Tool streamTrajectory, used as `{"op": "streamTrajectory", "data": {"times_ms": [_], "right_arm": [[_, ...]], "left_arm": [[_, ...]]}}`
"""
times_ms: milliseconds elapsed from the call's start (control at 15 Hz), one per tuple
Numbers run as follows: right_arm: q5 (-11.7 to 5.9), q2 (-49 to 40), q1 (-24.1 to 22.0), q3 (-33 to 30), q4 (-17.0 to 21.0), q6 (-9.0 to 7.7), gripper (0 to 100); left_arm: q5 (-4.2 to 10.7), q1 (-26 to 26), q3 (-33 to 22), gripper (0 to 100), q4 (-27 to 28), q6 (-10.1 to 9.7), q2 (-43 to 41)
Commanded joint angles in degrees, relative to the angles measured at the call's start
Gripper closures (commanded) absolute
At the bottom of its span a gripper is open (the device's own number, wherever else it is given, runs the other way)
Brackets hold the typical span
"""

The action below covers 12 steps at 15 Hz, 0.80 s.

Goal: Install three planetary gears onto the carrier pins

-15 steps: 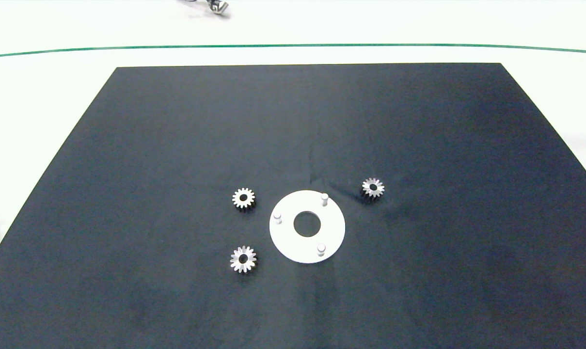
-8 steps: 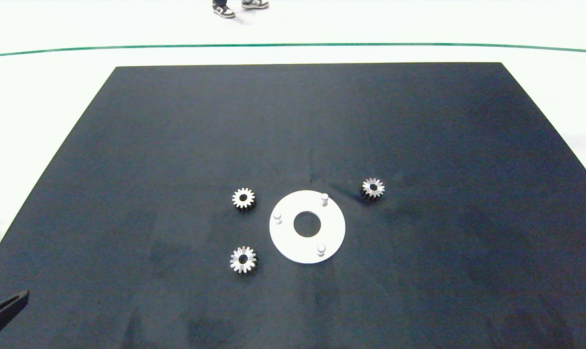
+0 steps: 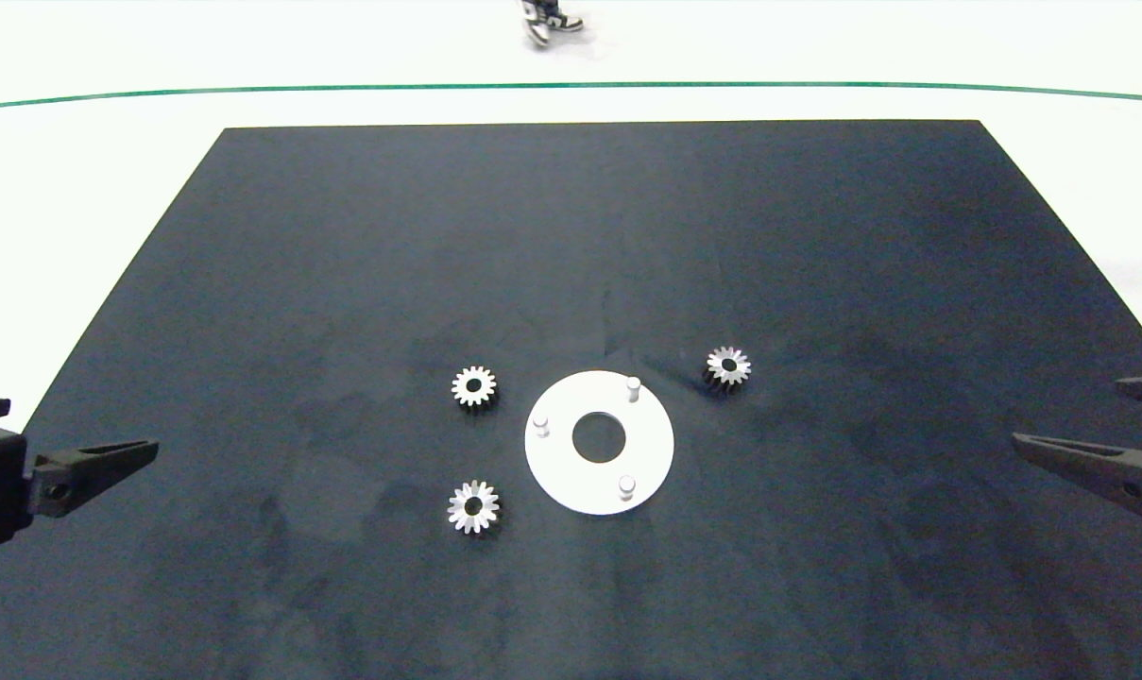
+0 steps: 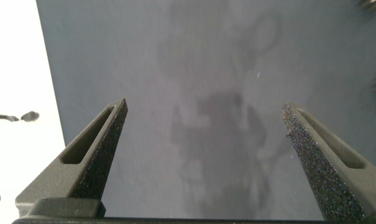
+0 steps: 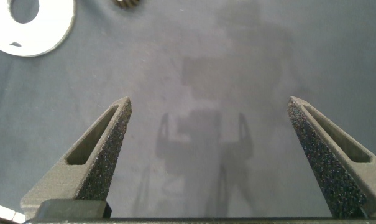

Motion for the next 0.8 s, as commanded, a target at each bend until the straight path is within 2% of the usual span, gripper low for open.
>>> {"op": "streamTrajectory", "data": {"times_ms": [67,267,800], "right_arm": [[-0.38,11.3,5.9,-6.3,0.3,-0.45,0],[-2.49,18.7,7.5,-10.4,0.3,-4.49,0],[-1.70,31.7,12.6,-20.6,0.4,-4.67,0]], "left_arm": [[0.16,1.2,-0.4,0,-0.4,0.08,4.0],[0.60,1.8,-0.5,0,-0.7,0.26,4.6],[0.60,1.7,0.2,0,-0.7,0.35,3.8]]}}
